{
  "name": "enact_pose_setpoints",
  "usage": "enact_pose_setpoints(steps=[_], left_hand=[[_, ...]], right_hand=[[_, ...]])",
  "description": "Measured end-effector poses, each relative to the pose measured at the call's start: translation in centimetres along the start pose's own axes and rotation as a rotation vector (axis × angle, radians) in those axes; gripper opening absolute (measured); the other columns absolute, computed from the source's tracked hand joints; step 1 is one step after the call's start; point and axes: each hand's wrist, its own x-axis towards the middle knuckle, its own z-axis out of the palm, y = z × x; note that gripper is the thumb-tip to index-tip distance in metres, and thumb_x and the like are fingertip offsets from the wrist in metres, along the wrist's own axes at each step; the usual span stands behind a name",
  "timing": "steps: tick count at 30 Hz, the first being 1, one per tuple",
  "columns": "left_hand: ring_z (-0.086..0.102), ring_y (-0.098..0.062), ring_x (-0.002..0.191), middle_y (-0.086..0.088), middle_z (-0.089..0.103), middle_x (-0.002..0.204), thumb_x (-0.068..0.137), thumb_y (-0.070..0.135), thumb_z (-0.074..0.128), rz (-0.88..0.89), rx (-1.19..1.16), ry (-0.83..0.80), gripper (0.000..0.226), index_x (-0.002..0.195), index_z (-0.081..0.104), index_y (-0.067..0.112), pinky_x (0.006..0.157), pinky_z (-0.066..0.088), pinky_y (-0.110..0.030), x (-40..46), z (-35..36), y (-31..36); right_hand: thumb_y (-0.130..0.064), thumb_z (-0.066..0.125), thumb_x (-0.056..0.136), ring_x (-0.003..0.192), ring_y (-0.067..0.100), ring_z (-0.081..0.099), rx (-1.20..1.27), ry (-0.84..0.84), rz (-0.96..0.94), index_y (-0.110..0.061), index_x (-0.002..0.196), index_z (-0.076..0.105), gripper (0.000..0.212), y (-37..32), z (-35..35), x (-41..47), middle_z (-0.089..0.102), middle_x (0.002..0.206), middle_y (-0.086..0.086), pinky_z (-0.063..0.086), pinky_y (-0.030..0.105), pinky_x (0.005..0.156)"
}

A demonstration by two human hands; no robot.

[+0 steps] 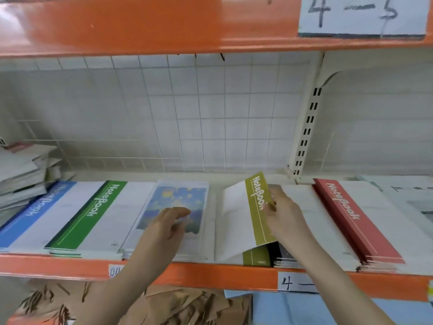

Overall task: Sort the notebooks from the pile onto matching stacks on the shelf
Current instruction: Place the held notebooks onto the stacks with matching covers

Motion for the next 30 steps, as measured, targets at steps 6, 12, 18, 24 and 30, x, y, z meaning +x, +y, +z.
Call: enact_pose_setpoints(steps=[6, 12, 18, 24, 30], left_hand=[[0.055, -0.012, 0.102, 0.01, 0.058, 0.105, 0.093, 0.017, 0.049, 0.189, 0.112, -0.055, 0.025, 0.112, 0.065, 0.017, 0.083, 0.045, -0.019, 0.1, 0.0, -1.8], [0.048, -0.002, 0.098, 0.016, 0.058, 0.102, 0.088, 0.03, 0.039, 0.327, 0.145, -0.077, 0.033, 0.106, 0.065, 0.02, 0.08, 0.044, -0.015, 0.6, -0.3, -2.5], [0.05, -0.006, 0.098, 0.012, 0.062, 0.101, 0.088, 0.03, 0.039, 0.426, 0.18, -0.06, 0.031, 0.104, 0.064, 0.023, 0.079, 0.051, -0.031, 0.7, -0.5, -3.5], [0.051, -0.006, 0.095, 0.014, 0.062, 0.097, 0.085, 0.029, 0.041, 0.49, 0.22, -0.099, 0.025, 0.102, 0.06, 0.029, 0.071, 0.055, -0.032, 1.3, -0.7, -3.6], [0.048, -0.015, 0.123, 0.008, 0.055, 0.126, 0.097, 0.029, 0.036, 0.477, 0.404, -0.23, 0.037, 0.129, 0.054, 0.026, 0.099, 0.04, -0.035, 5.1, -0.1, -0.1]], right_hand=[[-0.025, 0.039, 0.098, 0.071, 0.014, 0.048, -0.41, 0.011, -0.042, -0.018, 0.072, 0.043, 0.028, -1.0, 1.7, -1.1, 0.047, 0.08, -0.002, 0.046, 0.029, 0.064], [-0.017, 0.05, 0.094, 0.087, 0.02, 0.054, -0.613, 0.093, -0.186, -0.009, 0.09, 0.062, 0.015, -2.0, 2.9, -1.5, 0.057, 0.096, 0.006, 0.043, 0.025, 0.07], [-0.017, 0.089, 0.046, 0.067, 0.017, 0.066, -0.75, -0.082, -0.183, -0.013, 0.066, 0.069, 0.028, -0.9, 7.5, -3.5, 0.068, 0.075, 0.003, 0.053, 0.022, 0.055], [-0.016, 0.04, 0.094, 0.082, 0.025, 0.054, -0.647, -0.196, -0.083, -0.014, 0.081, 0.048, 0.015, -2.7, 5.6, -1.4, 0.051, 0.085, 0.003, 0.038, 0.033, 0.058], [-0.007, 0.048, 0.09, 0.122, 0.029, 0.041, -0.866, -0.125, -0.045, -0.007, 0.119, 0.052, 0.03, -2.2, 4.9, 4.3, 0.047, 0.126, 0.01, 0.034, 0.036, 0.1]])
